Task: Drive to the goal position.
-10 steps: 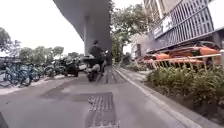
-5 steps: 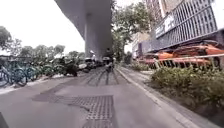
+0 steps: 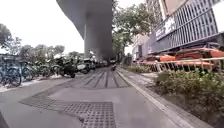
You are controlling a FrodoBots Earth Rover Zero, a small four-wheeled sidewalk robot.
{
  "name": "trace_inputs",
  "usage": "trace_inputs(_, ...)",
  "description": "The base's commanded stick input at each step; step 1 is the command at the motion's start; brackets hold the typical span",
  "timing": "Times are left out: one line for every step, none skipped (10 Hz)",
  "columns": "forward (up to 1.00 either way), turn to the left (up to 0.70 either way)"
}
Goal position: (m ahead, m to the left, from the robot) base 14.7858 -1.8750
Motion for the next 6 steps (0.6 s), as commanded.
trace_inputs(0.45, 0.0)
trace_inputs(0.45, 0.0)
trace_inputs(0.45, 0.0)
trace_inputs(0.45, 0.0)
trace_inputs(0.45, 0.0)
trace_inputs(0.45, 0.0)
